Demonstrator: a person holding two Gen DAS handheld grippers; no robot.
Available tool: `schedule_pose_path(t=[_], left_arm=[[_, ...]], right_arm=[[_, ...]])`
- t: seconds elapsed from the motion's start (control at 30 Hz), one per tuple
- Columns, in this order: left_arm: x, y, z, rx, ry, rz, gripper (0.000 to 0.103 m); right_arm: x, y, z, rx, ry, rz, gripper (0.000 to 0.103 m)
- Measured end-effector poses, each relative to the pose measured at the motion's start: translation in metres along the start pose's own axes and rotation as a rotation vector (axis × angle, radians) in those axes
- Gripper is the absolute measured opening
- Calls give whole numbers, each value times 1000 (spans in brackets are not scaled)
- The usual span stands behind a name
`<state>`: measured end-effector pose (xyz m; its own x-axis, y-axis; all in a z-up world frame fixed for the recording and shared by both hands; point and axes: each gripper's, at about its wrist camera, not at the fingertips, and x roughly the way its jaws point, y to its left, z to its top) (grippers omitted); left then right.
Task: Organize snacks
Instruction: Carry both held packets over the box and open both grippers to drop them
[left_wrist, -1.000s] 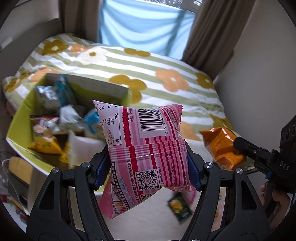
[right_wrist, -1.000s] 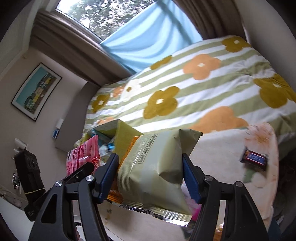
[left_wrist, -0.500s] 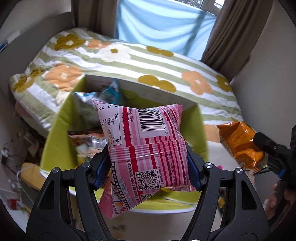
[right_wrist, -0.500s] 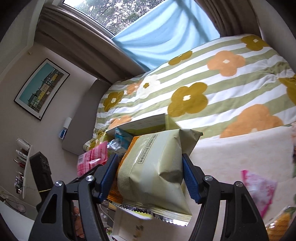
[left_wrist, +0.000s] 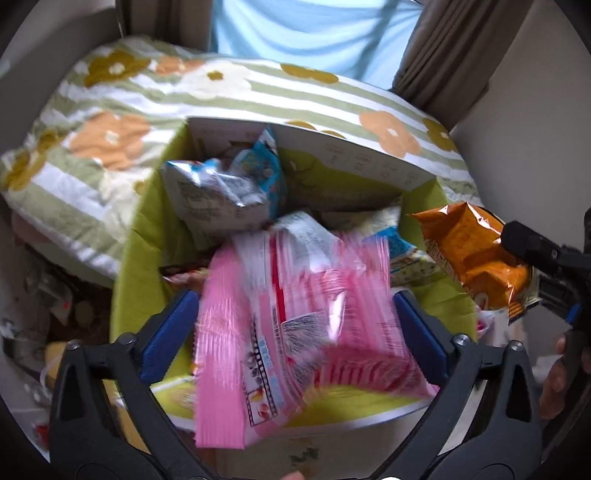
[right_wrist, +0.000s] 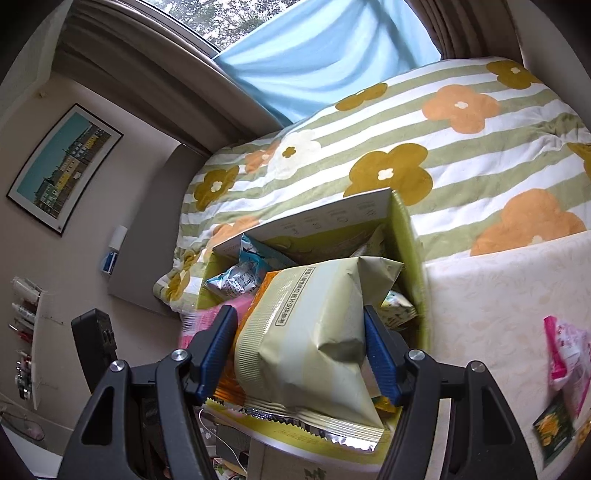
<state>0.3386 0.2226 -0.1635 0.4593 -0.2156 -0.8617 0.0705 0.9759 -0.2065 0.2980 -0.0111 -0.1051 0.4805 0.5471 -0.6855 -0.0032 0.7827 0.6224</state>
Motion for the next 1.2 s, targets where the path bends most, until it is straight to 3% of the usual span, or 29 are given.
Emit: schedule_pose_path(t=[0.13,0.5,0.6,0.67,0.7,0.97,1.2], left_arm=[[0,7,-6,35,19,32,103],[-5,19,-18,5,42,8,103],[-12,19,-20,-1,30,4,103],[-13,18,-20,7,29,22,103],[-14,17,-21,13,29,36,103],[-21,12,-28,5,19,26,103],[-31,0,-32,34,3,10,103]], right_arm=[[10,4,-4,9,12,-16,63],[32,14,-3,-7,61,-23,63],[40,15,1,-3,65,-19,67],[41,17,1,-9,59,-40,89],[40,19,0,-25,51,-66,93],[28,24,-15,-136,3,-125,94],[16,23,-20,-110,16,-87,94]])
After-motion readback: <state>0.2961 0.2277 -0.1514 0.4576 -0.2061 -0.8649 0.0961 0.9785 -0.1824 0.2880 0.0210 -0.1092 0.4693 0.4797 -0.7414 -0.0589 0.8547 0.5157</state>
